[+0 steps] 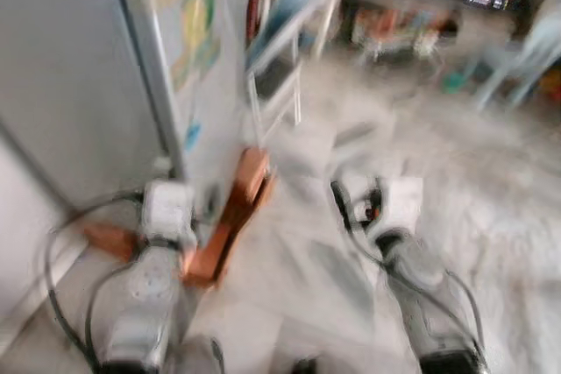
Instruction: Restocking fridge
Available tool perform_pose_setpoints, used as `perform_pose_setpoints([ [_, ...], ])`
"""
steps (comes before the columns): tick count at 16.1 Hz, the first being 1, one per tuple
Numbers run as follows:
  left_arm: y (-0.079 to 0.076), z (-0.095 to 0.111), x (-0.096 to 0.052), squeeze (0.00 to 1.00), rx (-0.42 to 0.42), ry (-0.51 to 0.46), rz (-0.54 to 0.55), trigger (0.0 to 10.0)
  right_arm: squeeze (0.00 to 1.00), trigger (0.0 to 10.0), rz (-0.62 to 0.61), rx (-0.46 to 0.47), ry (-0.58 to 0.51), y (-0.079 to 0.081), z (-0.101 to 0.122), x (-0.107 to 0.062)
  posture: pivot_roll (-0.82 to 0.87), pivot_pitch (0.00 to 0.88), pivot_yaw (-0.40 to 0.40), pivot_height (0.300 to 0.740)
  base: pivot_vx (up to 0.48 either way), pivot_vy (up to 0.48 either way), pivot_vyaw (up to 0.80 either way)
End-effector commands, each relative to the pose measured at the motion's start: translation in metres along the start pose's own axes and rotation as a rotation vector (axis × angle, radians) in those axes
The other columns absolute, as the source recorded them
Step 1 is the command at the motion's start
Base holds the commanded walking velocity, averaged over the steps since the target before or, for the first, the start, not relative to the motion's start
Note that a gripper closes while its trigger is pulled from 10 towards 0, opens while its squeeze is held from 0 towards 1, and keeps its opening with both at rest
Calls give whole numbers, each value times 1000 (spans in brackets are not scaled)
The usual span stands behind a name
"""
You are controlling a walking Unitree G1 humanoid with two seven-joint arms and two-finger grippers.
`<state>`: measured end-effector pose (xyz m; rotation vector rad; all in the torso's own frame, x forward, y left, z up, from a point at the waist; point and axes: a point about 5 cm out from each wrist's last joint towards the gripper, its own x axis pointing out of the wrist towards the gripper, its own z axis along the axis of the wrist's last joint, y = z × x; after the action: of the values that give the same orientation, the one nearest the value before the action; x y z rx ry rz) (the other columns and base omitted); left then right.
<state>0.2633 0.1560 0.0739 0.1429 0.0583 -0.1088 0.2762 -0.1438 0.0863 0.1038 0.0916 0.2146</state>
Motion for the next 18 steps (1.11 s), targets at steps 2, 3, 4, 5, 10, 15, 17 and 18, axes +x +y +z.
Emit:
perform_pose_setpoints([
  [2,4,6,3,0,22,-20,9,10000,0,10000,0,6,-13,1,5,0,132,176,-104,740,0,420,-788],
  [3,3,6,3,0,7,-15,-3,10000,0,10000,2,7,-13,1,5,-1,131,179,-106,740,0,326,-400],
  [4,2,6,3,0,4,-13,-10,10000,0,10000,5,8,-10,1,5,-1,129,182,-109,740,0,311,0],
  [5,1,6,3,0,6,-13,-6,10000,0,10000,6,7,-7,1,5,-1,130,184,-109,740,0,281,-413],
  [10,0,4,2,0,-16,-12,13,10000,0,10000,15,-3,-1,2,5,-2,125,197,-120,740,0,406,-399],
  [15,-2,5,0,0,9,-19,-2,10000,0,10000,11,-9,2,3,4,-3,122,204,-119,740,0,150,0],
  [17,-2,8,0,0,13,-40,31,10000,0,10000,9,-11,5,3,3,-4,122,206,-121,740,0,0,0],
  [18,-2,8,1,0,-25,-40,48,10000,0,10000,5,-13,11,2,3,-6,121,206,-127,740,0,0,0],
])
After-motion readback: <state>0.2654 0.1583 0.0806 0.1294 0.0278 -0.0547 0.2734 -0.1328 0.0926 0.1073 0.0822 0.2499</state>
